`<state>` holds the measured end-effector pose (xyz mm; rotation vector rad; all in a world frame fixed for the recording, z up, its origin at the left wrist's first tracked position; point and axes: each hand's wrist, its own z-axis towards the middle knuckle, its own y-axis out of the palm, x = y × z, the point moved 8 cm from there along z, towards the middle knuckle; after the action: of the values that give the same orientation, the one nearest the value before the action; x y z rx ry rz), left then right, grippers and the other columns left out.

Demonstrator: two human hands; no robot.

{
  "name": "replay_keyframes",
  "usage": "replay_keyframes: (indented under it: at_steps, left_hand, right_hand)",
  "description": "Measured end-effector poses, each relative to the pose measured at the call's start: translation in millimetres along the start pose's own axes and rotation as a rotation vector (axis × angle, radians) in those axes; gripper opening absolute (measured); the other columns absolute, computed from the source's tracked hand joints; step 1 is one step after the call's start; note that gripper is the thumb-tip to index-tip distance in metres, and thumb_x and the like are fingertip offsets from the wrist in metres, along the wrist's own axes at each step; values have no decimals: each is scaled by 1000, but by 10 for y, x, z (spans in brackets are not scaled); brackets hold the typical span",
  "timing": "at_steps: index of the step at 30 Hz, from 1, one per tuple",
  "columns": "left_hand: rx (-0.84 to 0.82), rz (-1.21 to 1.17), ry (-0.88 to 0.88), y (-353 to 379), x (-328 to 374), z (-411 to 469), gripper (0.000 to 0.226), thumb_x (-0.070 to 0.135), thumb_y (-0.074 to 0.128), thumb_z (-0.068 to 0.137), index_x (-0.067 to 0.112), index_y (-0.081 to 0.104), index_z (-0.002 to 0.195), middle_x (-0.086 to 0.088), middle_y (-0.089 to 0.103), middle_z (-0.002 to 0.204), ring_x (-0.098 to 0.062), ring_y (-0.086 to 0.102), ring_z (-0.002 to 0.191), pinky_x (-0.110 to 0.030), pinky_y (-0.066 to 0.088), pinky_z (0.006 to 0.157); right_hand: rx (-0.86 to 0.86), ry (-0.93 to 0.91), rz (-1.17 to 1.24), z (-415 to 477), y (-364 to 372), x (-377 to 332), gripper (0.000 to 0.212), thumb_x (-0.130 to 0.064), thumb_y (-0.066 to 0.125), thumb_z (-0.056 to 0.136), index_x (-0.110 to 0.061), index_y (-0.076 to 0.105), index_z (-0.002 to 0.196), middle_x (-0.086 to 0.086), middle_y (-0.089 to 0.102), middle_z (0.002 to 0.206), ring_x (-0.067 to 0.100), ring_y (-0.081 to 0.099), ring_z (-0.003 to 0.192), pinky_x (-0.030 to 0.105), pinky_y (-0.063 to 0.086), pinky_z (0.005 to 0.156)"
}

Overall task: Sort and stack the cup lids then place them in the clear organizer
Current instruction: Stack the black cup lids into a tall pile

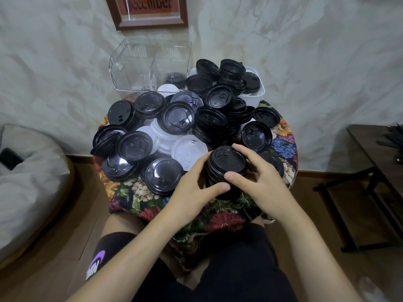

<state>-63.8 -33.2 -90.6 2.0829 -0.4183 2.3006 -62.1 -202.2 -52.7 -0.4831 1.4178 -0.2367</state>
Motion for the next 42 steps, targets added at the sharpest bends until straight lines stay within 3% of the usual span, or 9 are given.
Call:
replay_keyframes:
  at_steps: [3, 7, 9, 14, 19, 26, 30, 36, 42]
  left_hand:
    - [13, 11, -1, 38, -9, -10, 70, 32, 81, 84, 41, 49, 146, 21, 66, 133, -1, 62, 123, -38, 51, 91]
    - [16, 24, 15, 32, 9, 2, 69, 23, 83, 86, 35, 51, 146, 19, 68, 132, -2, 61, 126, -38, 48, 109]
    - [12, 29, 17, 33, 24, 1, 69, 16, 83, 88, 34, 51, 146, 19, 68, 131, -2, 61, 125, -36, 47, 111]
    - [13, 44, 34, 38, 37, 7, 68, 19, 83, 87, 34, 52, 146, 18, 68, 132, -3, 61, 127, -35, 45, 111]
    - [19, 40, 49, 55, 81, -6, 64, 22, 82, 88, 35, 54, 144, 20, 68, 131, -1, 61, 126, -32, 45, 110]
    - [25, 48, 50, 54, 61, -15, 67, 20, 82, 88, 37, 52, 145, 23, 67, 132, 2, 59, 127, -21, 44, 107]
    - [41, 45, 41, 31, 29, -15, 67, 24, 83, 87, 40, 52, 143, 20, 68, 132, -3, 61, 127, -36, 46, 110]
    - [59, 85, 35, 34, 45, -23, 65, 23, 83, 87, 46, 52, 138, 26, 68, 127, 3, 62, 122, -30, 48, 104]
    - [73, 135, 41, 32, 40, -32, 66, 24, 81, 89, 35, 52, 147, 23, 66, 133, 0, 61, 126, -39, 49, 110]
  right_hand:
    - [-21, 3, -17, 11, 6, 11, 69, -43, 79, 90, -47, 46, 150, -30, 56, 142, -6, 52, 133, 38, 44, 115]
    - [-50, -21, -85, 52, 31, -57, 71, -32, 77, 93, -39, 43, 155, -35, 45, 143, -16, 42, 132, 17, 35, 110]
    - [-47, -20, -100, 68, 42, -56, 69, -30, 77, 93, -36, 45, 153, -34, 44, 140, -17, 43, 130, 10, 35, 105]
    - [-39, -22, -146, 55, 60, -50, 67, -32, 78, 91, -34, 46, 150, -28, 39, 150, -19, 35, 135, 7, 33, 109]
    - [-73, 22, -181, 50, 96, -86, 74, -40, 77, 91, -38, 38, 154, -25, 48, 145, -5, 48, 130, 27, 42, 112]
    - [-47, 13, -168, 47, 84, -101, 78, -40, 77, 90, -41, 37, 157, -37, 42, 143, -18, 40, 131, 19, 36, 110]
    - [-23, 14, -149, 29, 119, -80, 77, -40, 78, 90, -38, 38, 156, -31, 42, 147, -11, 43, 134, 27, 39, 115]
    - [68, 27, -116, -14, 123, -57, 75, -43, 80, 87, -38, 43, 152, -29, 46, 142, -9, 47, 129, 21, 41, 109]
    - [153, 69, -56, -54, 152, -11, 76, -43, 83, 84, -39, 46, 150, -26, 50, 143, -4, 49, 132, 27, 42, 112]
